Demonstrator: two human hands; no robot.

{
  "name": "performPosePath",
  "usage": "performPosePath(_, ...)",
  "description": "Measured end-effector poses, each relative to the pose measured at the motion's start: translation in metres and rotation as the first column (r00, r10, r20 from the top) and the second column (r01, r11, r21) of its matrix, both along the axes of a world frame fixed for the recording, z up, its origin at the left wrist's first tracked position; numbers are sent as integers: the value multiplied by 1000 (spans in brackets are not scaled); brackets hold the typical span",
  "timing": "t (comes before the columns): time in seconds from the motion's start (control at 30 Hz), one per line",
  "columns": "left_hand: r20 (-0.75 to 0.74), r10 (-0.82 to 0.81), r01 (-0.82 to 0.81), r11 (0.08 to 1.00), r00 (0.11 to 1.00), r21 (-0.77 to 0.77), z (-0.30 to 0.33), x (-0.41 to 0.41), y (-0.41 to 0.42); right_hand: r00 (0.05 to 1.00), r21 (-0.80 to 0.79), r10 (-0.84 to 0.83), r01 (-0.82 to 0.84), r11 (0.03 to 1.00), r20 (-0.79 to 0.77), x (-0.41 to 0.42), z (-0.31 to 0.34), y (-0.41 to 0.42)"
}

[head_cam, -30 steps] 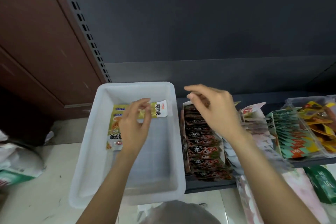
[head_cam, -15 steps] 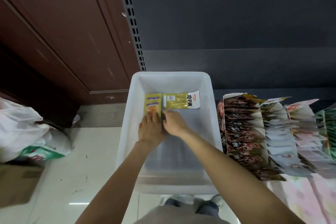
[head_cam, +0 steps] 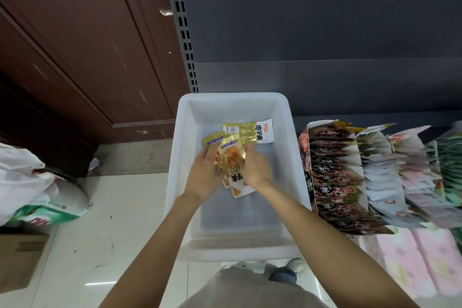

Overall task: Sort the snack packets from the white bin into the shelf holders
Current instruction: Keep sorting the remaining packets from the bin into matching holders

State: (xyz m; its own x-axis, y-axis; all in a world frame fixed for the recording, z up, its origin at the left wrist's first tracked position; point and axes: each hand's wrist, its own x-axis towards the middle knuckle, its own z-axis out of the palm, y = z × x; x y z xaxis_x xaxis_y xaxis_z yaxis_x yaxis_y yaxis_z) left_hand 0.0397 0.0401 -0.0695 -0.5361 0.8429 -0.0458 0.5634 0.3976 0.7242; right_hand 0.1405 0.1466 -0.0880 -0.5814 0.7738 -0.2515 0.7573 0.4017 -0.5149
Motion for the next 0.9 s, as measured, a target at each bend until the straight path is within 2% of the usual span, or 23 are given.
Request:
performPosePath(0.07,-101,-5,18,991,995,131,5,-3,5,1000,99,31,-31,995,2,8,14,-1)
performPosePath(0.17,-120,-93,115,974,988,194,23,-10,8,975,124,179,-163,979,-134,24,45,-2)
performPosePath(0.2,-75,-145,157,971,987,183,30,-13,8,955,106,235,-219,970,-183,31,58,-2)
performPosePath(0.27,125,-227,208,967,966,149,42,-18,4,932,60,241,-234,970,-272,46,86,-4)
performPosePath(0.33,372,-249,204,966,894,158,56,-15,4,925,-17,142,-158,987,-353,65,110,1)
performPosePath(0.37,444,-246,182,966,862,182,63,-11,6,917,-97,68,-115,989,-392,76,121,4)
performPosePath(0.43,481,-232,126,962,846,242,79,1,13,879,-295,-106,-41,955,-465,100,136,12)
performPosePath(0.53,480,-190,26,945,856,327,101,28,30,747,-521,-374,44,853,-550,141,145,20)
performPosePath(0.6,462,-190,15,935,867,355,111,54,42,659,-566,-477,93,819,-582,168,149,19)
performPosePath(0.73,367,-312,147,899,877,412,120,117,66,522,-534,-542,184,825,-658,226,158,18)
performPosePath(0.8,247,-334,200,873,910,445,121,143,80,463,-474,-552,284,833,-694,256,160,22)
performPosePath(0.9,32,-277,228,848,960,479,118,171,109,355,-390,-548,427,816,-758,300,161,39)
